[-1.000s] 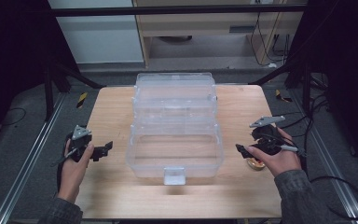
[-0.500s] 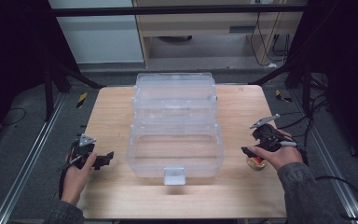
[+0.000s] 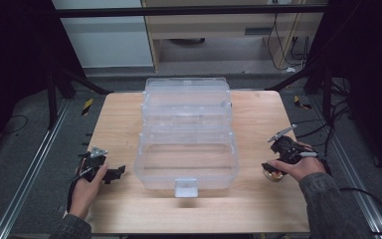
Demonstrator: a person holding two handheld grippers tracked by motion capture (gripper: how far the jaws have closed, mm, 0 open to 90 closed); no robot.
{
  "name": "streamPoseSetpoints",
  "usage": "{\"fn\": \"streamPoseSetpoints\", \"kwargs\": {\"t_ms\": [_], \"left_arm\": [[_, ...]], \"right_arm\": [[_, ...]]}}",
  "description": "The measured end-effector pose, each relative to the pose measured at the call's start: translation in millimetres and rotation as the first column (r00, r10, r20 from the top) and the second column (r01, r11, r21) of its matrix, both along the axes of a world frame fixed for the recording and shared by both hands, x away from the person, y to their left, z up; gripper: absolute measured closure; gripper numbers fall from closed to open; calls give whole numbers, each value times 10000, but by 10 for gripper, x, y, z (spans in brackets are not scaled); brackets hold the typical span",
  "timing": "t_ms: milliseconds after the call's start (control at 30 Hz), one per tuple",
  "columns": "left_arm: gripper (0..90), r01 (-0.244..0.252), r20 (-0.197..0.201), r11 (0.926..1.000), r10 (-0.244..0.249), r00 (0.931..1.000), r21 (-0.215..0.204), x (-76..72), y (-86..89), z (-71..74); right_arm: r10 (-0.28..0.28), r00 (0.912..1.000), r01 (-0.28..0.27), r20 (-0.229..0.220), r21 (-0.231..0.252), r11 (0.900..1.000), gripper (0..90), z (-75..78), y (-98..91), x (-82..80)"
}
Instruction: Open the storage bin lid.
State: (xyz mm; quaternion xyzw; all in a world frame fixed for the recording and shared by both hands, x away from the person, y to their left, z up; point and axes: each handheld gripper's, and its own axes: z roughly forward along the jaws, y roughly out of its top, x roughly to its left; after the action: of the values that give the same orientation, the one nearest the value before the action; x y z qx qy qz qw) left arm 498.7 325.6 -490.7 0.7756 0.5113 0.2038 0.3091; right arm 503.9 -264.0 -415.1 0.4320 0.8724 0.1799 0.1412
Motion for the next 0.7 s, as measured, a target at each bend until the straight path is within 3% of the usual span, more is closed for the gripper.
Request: {"fn": "streamPoseSetpoints", "kwargs": {"t_ms": [700], "left_arm": [[45, 113, -341, 9997, -106, 9994, 203, 27, -19, -88]], "right_arm": [[12, 9921, -85, -1255, -576, 9983, 107, -342, -89, 87]]}}
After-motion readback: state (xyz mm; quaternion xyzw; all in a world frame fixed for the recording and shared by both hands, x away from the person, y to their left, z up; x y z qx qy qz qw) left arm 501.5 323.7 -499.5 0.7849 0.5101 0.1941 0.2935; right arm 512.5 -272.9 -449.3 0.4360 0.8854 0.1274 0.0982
